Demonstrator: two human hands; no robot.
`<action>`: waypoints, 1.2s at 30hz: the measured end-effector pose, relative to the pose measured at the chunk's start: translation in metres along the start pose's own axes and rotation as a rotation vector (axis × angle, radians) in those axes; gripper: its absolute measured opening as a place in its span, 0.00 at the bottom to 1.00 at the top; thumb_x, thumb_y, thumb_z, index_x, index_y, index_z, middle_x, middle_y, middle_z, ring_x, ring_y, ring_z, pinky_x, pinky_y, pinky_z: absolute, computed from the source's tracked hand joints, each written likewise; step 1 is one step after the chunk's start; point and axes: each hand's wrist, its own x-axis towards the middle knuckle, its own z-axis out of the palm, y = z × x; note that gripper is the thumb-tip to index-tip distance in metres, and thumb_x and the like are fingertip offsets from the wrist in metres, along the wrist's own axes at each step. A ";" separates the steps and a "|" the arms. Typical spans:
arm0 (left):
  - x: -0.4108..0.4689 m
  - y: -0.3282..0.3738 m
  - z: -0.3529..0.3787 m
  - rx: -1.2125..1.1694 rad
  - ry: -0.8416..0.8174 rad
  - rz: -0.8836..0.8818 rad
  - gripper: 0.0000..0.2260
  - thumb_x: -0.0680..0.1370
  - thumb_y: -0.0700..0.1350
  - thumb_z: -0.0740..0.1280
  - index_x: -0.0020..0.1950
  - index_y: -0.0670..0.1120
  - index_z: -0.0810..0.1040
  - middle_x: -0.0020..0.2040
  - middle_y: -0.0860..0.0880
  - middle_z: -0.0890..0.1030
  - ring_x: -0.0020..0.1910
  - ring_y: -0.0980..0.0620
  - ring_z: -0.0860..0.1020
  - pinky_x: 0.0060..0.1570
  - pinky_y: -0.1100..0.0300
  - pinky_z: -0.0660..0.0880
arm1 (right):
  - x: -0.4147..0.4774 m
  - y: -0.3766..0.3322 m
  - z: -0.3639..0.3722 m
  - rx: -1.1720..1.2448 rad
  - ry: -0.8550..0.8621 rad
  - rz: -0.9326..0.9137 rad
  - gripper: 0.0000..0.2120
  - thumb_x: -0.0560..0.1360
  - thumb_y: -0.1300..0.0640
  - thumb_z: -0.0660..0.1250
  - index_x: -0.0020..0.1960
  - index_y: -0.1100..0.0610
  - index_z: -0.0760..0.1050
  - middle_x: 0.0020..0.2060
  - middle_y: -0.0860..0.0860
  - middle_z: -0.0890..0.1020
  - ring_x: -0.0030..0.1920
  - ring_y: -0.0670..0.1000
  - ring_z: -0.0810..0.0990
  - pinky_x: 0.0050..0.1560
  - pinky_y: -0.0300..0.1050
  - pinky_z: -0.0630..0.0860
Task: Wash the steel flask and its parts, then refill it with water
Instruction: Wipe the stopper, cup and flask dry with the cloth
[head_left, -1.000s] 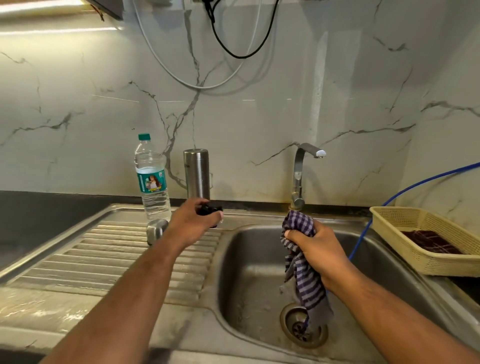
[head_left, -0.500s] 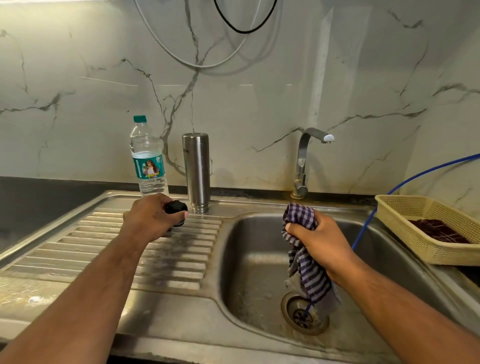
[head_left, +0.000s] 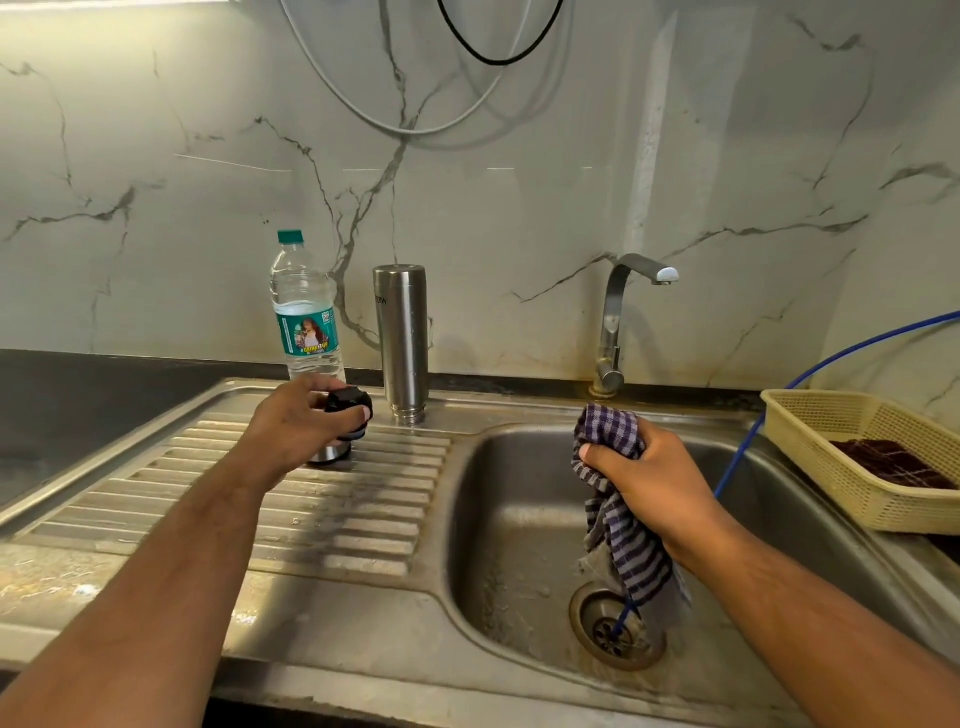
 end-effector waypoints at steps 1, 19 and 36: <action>-0.001 0.000 0.000 0.024 -0.045 0.007 0.17 0.73 0.46 0.78 0.59 0.49 0.78 0.53 0.47 0.84 0.48 0.49 0.83 0.39 0.62 0.78 | 0.000 0.000 0.000 0.004 -0.001 -0.002 0.14 0.77 0.53 0.73 0.61 0.44 0.76 0.50 0.43 0.83 0.50 0.43 0.82 0.44 0.36 0.72; -0.001 -0.005 0.016 0.459 -0.195 0.092 0.28 0.65 0.48 0.84 0.61 0.50 0.78 0.57 0.48 0.81 0.56 0.50 0.78 0.56 0.60 0.71 | -0.001 -0.001 -0.001 -0.057 0.000 -0.023 0.18 0.78 0.52 0.72 0.68 0.47 0.75 0.49 0.39 0.80 0.49 0.39 0.78 0.43 0.33 0.69; 0.022 -0.058 -0.019 0.379 -0.096 0.035 0.38 0.67 0.44 0.83 0.74 0.47 0.70 0.66 0.44 0.77 0.64 0.43 0.75 0.65 0.47 0.72 | -0.001 -0.001 -0.001 -0.066 -0.012 -0.026 0.16 0.78 0.51 0.72 0.64 0.45 0.76 0.50 0.40 0.81 0.49 0.40 0.79 0.43 0.35 0.70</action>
